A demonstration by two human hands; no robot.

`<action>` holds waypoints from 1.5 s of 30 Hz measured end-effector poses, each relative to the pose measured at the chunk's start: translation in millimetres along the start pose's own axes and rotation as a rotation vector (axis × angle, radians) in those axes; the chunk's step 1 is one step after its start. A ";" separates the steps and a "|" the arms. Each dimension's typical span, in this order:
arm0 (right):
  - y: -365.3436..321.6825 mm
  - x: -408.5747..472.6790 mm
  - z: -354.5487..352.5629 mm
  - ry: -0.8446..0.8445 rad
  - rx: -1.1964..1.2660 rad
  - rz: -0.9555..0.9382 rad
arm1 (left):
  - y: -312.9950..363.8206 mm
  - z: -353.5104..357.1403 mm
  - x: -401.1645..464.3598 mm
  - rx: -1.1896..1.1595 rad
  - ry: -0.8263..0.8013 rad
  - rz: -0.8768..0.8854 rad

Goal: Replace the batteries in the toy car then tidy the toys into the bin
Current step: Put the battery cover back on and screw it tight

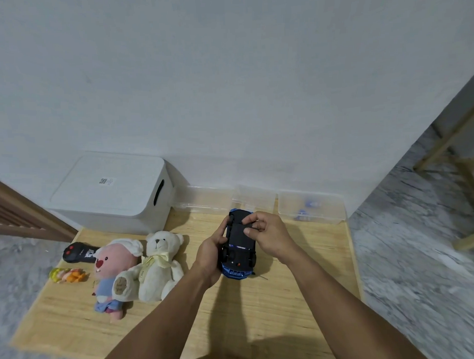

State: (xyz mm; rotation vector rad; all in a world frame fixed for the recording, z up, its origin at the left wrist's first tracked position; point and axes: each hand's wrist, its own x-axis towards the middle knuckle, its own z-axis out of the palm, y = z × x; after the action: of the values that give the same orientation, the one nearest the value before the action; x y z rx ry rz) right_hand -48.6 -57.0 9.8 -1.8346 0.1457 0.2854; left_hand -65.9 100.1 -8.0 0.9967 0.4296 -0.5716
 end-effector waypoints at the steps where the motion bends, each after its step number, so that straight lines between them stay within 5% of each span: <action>1: -0.2 -0.2 0.5 0.001 0.005 0.002 | 0.6 0.2 -0.3 0.000 -0.002 0.001; 17: -0.1 -7.5 6.9 0.048 -0.462 -0.081 | -2.2 -1.8 -2.9 0.109 0.071 0.053; 28: 3.9 -16.3 13.2 0.228 -0.554 -0.121 | -8.6 -0.2 -2.9 0.219 0.110 0.144; 37: 27.4 -16.2 16.4 0.149 -0.402 -0.038 | -10.3 -14.7 1.7 0.290 0.251 0.187; 45: 64.5 -25.6 29.0 -0.027 -0.698 0.022 | -4.3 -44.2 1.3 0.329 0.357 0.209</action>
State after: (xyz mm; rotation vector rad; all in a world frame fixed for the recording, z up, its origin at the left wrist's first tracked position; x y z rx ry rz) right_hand -92.6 -48.5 -50.6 -2.5197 0.0473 0.4103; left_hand -71.1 136.6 -32.8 1.4502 0.5488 -0.2769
